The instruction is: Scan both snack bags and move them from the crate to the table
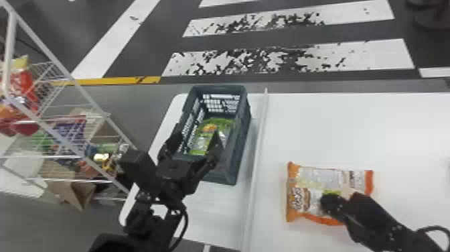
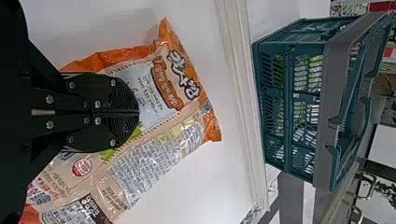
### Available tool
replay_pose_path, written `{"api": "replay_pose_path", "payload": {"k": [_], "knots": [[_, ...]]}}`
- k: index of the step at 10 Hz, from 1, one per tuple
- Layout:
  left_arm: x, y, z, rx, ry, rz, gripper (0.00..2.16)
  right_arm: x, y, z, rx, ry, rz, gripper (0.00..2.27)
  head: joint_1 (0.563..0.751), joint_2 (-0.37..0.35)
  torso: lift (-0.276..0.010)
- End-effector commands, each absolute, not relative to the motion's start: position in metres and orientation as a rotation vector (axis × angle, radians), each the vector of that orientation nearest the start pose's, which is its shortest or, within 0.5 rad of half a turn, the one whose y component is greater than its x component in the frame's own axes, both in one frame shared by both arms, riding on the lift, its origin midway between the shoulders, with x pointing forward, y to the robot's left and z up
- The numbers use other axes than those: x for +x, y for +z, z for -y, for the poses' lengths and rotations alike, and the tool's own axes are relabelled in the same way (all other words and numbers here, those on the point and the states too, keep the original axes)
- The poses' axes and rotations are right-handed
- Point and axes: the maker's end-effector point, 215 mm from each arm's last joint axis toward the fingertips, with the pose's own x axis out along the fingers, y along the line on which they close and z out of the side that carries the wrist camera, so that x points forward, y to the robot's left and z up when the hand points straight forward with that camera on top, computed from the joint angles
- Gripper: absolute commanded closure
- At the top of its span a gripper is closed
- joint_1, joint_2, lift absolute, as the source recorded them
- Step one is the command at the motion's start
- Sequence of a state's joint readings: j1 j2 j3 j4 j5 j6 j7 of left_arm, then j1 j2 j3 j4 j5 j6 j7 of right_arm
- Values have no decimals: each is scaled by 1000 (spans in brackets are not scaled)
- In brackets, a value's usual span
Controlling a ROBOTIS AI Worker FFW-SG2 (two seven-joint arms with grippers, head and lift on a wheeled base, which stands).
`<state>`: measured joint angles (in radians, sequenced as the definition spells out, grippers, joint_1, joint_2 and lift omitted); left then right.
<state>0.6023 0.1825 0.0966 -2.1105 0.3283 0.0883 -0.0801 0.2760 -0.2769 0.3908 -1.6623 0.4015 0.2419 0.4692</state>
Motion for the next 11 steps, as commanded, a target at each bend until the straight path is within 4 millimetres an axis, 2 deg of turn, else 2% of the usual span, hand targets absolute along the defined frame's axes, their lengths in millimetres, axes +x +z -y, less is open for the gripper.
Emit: {"api": "replay_pose_path", "payload": {"k": [1, 2, 3, 4, 5, 6, 7, 9, 11], "knots": [[416, -362, -267, -128, -95, -142, 90, 365, -580, 69, -553, 848, -531, 2256, 695, 285, -37], [416, -362, -267, -128, -95, -142, 90, 369, -573, 68, -541, 841, -510, 2256, 695, 284, -37], [416, -361, -267, -128, -95, -141, 90, 372, -555, 66, -526, 830, -472, 2256, 695, 282, -37], [416, -362, -267, -128, -95, -142, 90, 376, -522, 62, -508, 814, -407, 2256, 695, 282, -37], [415, -363, -267, -128, -95, -144, 90, 377, -498, 61, -501, 799, -365, 2256, 695, 286, -37], [415, -362, -266, -128, -98, -142, 90, 370, -485, 58, -504, 812, -351, 2256, 695, 287, -37], [415, -360, -267, -129, -97, -140, 90, 355, -482, 54, -505, 840, -360, 2256, 695, 291, -37], [416, -355, -267, -127, -98, -129, 90, 324, -493, 43, -512, 903, -386, 2256, 695, 314, -37], [418, -336, -270, -116, -96, -87, 90, 311, -498, 37, -503, 925, -380, 2256, 695, 334, -37]]}}
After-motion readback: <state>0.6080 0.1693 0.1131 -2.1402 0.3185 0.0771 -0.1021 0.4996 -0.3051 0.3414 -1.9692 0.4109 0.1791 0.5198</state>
